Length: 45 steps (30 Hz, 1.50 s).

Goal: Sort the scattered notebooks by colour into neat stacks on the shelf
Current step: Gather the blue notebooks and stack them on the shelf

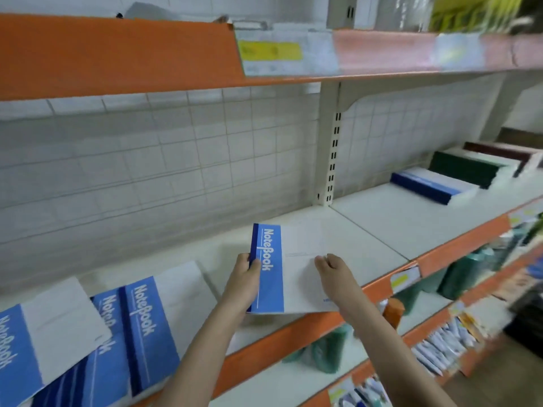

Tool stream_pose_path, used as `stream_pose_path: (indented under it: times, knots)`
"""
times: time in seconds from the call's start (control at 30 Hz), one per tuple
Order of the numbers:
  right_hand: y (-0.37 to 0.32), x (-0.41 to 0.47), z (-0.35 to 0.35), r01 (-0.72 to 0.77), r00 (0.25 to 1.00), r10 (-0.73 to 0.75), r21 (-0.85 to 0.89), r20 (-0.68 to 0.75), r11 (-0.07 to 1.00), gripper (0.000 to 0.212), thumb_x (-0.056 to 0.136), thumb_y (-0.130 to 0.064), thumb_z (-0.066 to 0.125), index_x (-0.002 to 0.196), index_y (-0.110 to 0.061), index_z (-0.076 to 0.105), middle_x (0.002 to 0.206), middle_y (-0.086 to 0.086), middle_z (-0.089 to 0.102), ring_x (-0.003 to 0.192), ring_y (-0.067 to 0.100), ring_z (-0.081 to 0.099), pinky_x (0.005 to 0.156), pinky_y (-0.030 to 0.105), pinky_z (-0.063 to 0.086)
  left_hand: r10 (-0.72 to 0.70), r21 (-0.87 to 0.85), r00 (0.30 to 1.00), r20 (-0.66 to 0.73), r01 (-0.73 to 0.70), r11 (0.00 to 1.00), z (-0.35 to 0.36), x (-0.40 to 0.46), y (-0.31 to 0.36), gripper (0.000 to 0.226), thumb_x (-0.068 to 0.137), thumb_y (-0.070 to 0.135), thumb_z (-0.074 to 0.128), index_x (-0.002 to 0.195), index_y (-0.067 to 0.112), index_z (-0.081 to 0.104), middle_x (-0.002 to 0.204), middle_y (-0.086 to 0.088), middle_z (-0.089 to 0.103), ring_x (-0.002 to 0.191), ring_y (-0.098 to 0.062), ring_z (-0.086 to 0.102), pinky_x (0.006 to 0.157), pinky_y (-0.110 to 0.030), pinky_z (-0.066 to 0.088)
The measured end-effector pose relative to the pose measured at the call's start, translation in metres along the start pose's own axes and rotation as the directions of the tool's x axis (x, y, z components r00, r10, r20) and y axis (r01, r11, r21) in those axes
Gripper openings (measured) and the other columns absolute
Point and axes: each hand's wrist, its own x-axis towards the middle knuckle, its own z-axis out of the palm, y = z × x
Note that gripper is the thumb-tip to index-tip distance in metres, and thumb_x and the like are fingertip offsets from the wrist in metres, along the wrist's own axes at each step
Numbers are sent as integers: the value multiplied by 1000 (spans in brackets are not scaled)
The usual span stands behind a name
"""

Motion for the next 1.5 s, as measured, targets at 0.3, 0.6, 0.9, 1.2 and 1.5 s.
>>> stream_pose_path:
  times: [0.3, 0.6, 0.9, 1.2, 1.5]
  knots:
    - [44, 21, -120, -108, 966, 107, 10, -234, 994, 30, 99, -26, 37, 72, -13, 40, 69, 2, 38, 62, 14, 39, 44, 21, 34, 36, -14, 972, 230, -34, 999, 132, 15, 42, 14, 102, 28, 37, 104, 19, 47, 100, -2, 64, 86, -18, 65, 66, -30, 52]
    - [108, 29, -256, -171, 900, 196, 98, -389, 980, 26, 95, -21, 38, 70, -14, 34, 71, 9, 34, 64, 18, 37, 38, 15, 29, 71, -14, 912, 404, -71, 997, 289, 0, 74, 18, 102, 24, 36, 108, 11, 47, 103, -8, 63, 91, -25, 63, 73, -33, 49]
    - [163, 23, -365, -240, 838, 268, 120, -476, 963, 31, 100, -30, 36, 72, -16, 36, 76, 2, 39, 69, 17, 41, 43, 20, 36, 78, -32, 843, 532, -73, 997, 418, -22, 90, 17, 101, 25, 36, 113, 22, 48, 106, 0, 64, 91, -15, 64, 72, -32, 54]
    - [201, 25, -431, -296, 782, 320, 134, -534, 946, 33, 100, -27, 36, 69, -15, 32, 72, 2, 39, 72, 20, 41, 59, 26, 37, 48, 19, 787, 615, -75, 997, 496, -34, 100, 17, 102, 27, 35, 111, 19, 46, 105, -7, 64, 92, -22, 65, 81, -40, 55]
    - [230, 72, -482, -311, 774, 347, 159, -530, 937, 29, 99, -26, 36, 72, -14, 37, 76, 2, 41, 73, 17, 41, 48, 21, 36, 33, 2, 776, 629, -44, 999, 567, -5, 114, 13, 102, 24, 36, 103, 17, 46, 97, -4, 63, 81, -17, 64, 62, -29, 51]
